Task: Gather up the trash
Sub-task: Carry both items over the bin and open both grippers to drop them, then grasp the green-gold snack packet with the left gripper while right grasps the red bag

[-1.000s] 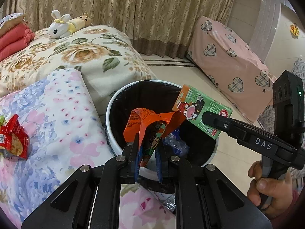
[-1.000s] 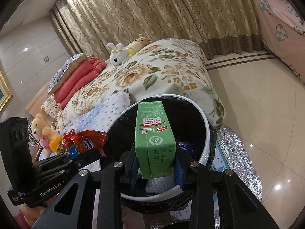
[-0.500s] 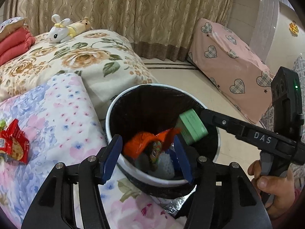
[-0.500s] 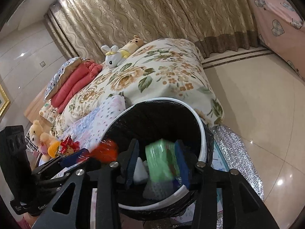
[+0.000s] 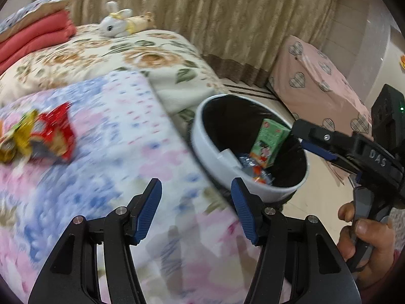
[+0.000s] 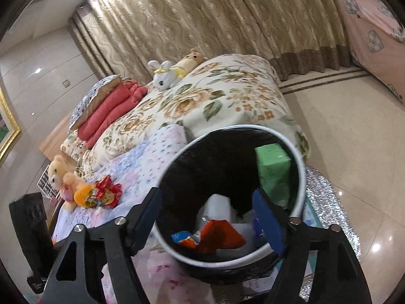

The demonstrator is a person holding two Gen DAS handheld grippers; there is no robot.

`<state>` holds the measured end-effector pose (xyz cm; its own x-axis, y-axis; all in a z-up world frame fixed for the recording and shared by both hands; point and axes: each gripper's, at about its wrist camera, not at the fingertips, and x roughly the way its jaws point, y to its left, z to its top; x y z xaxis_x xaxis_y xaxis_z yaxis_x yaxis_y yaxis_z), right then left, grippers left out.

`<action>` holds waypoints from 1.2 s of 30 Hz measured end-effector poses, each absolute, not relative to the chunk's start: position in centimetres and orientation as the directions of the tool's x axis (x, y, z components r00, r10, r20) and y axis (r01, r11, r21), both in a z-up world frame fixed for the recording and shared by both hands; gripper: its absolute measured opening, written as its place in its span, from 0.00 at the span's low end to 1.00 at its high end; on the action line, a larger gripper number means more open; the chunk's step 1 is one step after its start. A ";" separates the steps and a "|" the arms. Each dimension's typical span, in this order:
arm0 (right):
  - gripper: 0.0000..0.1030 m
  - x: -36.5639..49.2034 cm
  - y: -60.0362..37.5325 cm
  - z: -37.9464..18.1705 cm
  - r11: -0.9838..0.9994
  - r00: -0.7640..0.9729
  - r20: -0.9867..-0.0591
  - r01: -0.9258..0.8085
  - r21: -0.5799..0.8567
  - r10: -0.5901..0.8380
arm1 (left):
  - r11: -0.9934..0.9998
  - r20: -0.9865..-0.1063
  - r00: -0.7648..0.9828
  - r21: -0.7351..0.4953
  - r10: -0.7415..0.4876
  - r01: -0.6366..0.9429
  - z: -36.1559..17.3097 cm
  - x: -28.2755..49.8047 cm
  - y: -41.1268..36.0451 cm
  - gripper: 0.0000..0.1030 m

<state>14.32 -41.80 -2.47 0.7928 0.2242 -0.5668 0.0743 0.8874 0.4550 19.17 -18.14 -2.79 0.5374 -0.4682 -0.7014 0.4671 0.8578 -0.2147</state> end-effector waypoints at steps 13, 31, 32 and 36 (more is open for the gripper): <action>0.83 15.5 -33.1 -2.6 0.885 0.748 -0.563 -0.071 0.460 0.352 | 0.931 -0.710 0.604 -0.249 -0.363 0.266 -4.4 18.3 -7.4 0.57; 0.84 18.0 -24.4 -5.1 0.873 0.660 -0.605 -0.170 0.457 0.445 | 0.963 -0.722 0.645 -0.254 -0.251 0.091 -5.8 19.0 1.3 0.60; 0.84 18.2 -24.1 -5.2 0.873 0.657 -0.607 -0.171 0.457 0.447 | 0.963 -0.722 0.645 -0.256 -0.249 0.086 -5.9 19.2 1.6 0.60; 0.84 19.3 -23.1 -5.8 0.873 0.643 -0.619 -0.175 0.454 0.451 | 0.961 -0.730 0.637 -0.269 -0.249 0.068 -6.1 20.1 2.8 0.60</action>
